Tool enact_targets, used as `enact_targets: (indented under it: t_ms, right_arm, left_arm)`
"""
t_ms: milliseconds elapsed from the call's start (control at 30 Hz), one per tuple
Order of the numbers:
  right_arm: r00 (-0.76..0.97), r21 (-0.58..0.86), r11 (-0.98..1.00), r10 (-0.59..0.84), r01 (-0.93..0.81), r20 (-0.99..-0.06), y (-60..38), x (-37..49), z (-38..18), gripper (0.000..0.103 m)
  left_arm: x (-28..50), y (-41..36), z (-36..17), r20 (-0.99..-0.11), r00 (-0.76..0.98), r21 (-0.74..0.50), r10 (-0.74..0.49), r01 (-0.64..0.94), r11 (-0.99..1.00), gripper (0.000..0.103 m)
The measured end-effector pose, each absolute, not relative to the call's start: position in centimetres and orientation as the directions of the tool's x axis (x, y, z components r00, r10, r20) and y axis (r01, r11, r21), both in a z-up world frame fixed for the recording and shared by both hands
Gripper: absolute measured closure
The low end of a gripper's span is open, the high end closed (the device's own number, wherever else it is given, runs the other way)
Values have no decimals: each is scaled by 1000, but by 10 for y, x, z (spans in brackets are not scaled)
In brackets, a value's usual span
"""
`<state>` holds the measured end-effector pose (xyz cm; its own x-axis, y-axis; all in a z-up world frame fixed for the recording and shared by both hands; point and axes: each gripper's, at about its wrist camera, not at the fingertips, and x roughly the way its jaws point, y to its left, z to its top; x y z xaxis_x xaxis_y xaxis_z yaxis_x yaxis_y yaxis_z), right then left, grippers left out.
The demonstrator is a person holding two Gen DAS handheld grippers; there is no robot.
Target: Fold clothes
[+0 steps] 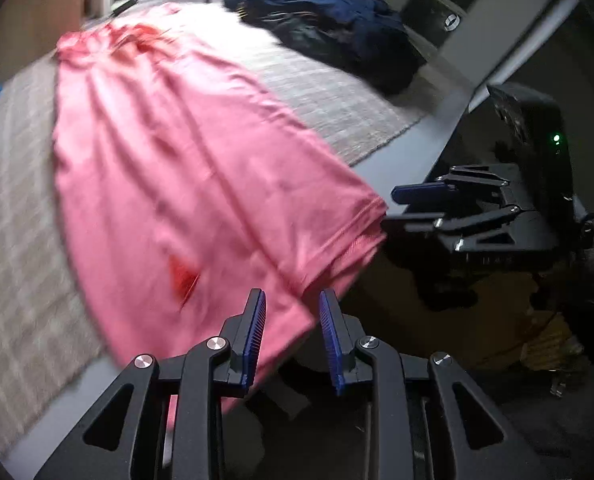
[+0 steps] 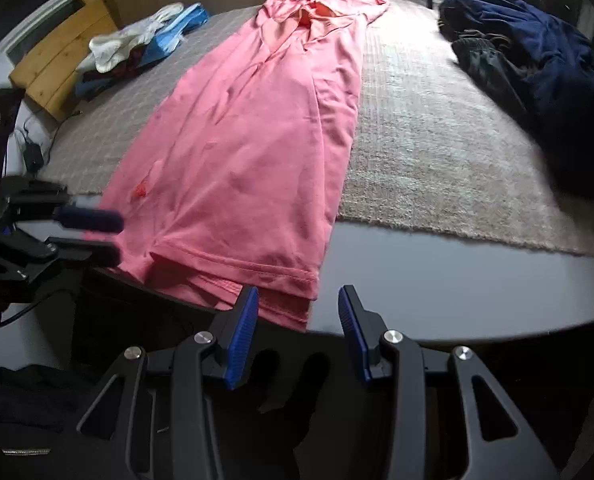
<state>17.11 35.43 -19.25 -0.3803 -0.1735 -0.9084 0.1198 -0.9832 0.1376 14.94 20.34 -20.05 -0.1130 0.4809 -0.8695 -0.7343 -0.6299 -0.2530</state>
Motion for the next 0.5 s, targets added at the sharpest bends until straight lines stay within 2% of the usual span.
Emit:
enact_targets:
  t_ms: [200, 300, 333, 367, 400, 500]
  right_arm:
    - [-378, 125, -971, -195, 202, -905, 348, 168, -197, 62]
    - [-387, 133, -964, -215, 228, -897, 347, 165, -197, 62]
    - [-387, 133, -961, -221, 242, -895, 346, 165, -197, 64]
    - [-386, 129, -958, -224, 258, -895, 345, 165, -197, 79]
    - [-386, 124, -954, -228, 274, -894, 344, 165, -197, 96]
    - [-392, 116, -946, -235, 304, -889, 343, 166, -194, 97]
  left_arm:
    - [152, 231, -215, -907, -127, -155, 402, -787, -597, 78]
    - [154, 232, -217, -906, -133, -150, 402, -787, -599, 89]
    - [154, 232, -217, -905, -135, -150, 404, -786, -600, 96]
    - [154, 231, -216, -902, -142, -148, 409, -785, -601, 102]
    - [154, 231, -214, -898, -150, -146, 414, -785, -602, 102]
    - [154, 228, -204, -882, -152, -166, 446, -786, -596, 102]
